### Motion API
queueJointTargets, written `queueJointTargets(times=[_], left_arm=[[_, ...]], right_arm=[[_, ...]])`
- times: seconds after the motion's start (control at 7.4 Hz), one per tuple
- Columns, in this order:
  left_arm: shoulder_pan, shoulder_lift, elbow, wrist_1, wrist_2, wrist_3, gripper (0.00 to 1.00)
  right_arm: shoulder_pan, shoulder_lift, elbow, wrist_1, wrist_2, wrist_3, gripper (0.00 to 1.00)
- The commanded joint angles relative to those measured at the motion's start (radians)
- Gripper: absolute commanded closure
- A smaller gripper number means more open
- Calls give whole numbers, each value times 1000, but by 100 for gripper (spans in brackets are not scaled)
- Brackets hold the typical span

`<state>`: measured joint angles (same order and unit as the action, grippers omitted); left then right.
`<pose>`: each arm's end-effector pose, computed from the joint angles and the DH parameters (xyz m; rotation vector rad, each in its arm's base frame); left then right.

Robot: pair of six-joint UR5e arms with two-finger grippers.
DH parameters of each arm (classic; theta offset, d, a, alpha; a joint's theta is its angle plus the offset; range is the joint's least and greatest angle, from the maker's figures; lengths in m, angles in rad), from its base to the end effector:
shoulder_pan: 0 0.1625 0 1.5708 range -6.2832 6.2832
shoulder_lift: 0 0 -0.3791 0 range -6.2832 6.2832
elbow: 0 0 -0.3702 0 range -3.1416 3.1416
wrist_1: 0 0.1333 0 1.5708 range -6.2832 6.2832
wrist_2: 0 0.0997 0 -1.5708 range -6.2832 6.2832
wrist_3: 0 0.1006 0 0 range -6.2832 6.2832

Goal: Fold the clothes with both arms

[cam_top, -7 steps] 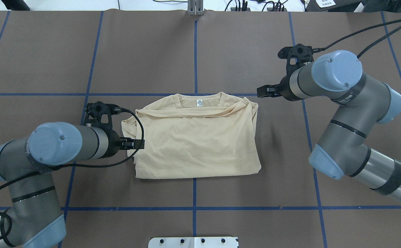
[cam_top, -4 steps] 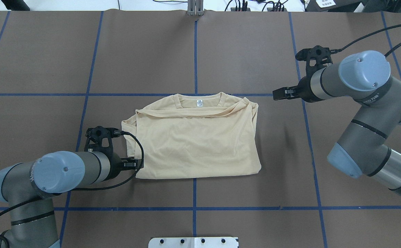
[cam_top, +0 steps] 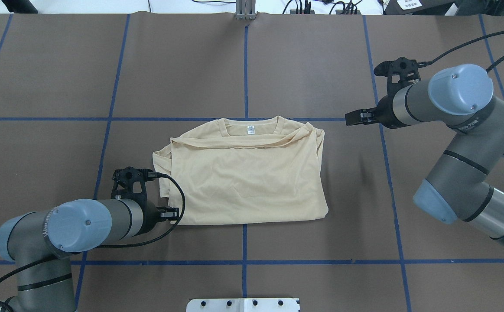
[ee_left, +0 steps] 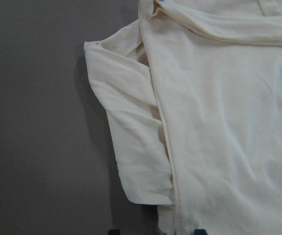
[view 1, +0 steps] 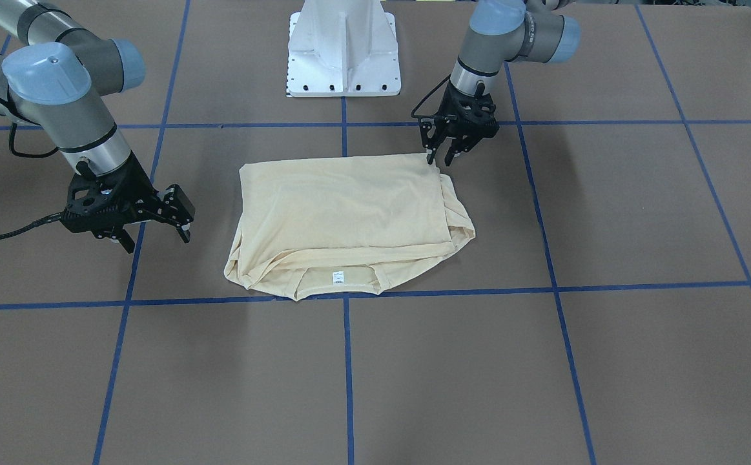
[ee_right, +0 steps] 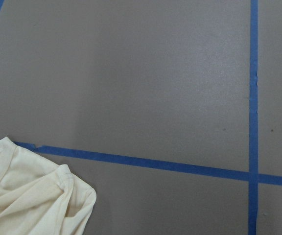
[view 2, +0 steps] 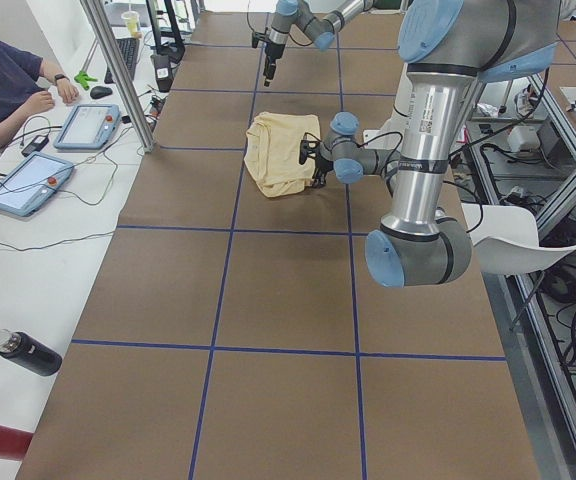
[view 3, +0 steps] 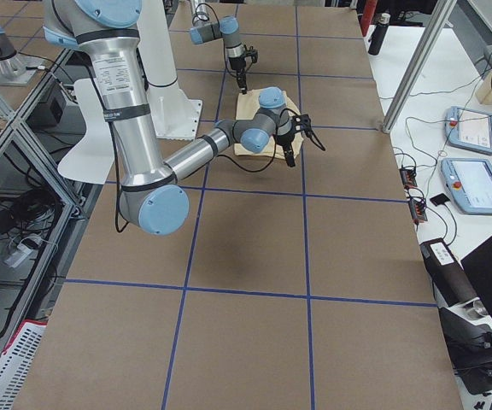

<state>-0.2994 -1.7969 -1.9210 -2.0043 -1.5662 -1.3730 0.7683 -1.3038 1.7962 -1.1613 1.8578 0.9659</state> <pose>0.4704 -0.2852 0.2993 0.2526 0.9781 -0.0951 -0.3326 -0.4671 0.3348 0.3607 -0.8614 0.0219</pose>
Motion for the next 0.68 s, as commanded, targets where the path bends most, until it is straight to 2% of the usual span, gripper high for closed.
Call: queueJointTargets(times=[0.0,0.14,0.41,0.54], left_arm=[[19,-10,2,-2,0,-1,55],[19,-12,8,-2,0,-1,55],[28,-13,8,-2,-2,-1,64],[40,-15,8,-2,-2,-3,76]], right_arm=[[0,1,-1,0,-2,2,0],[-1,1,-1,0,-3,2,0],[-1,3,-3,0,-6,2,0],[-1,3,-3,0,-6,2,0]])
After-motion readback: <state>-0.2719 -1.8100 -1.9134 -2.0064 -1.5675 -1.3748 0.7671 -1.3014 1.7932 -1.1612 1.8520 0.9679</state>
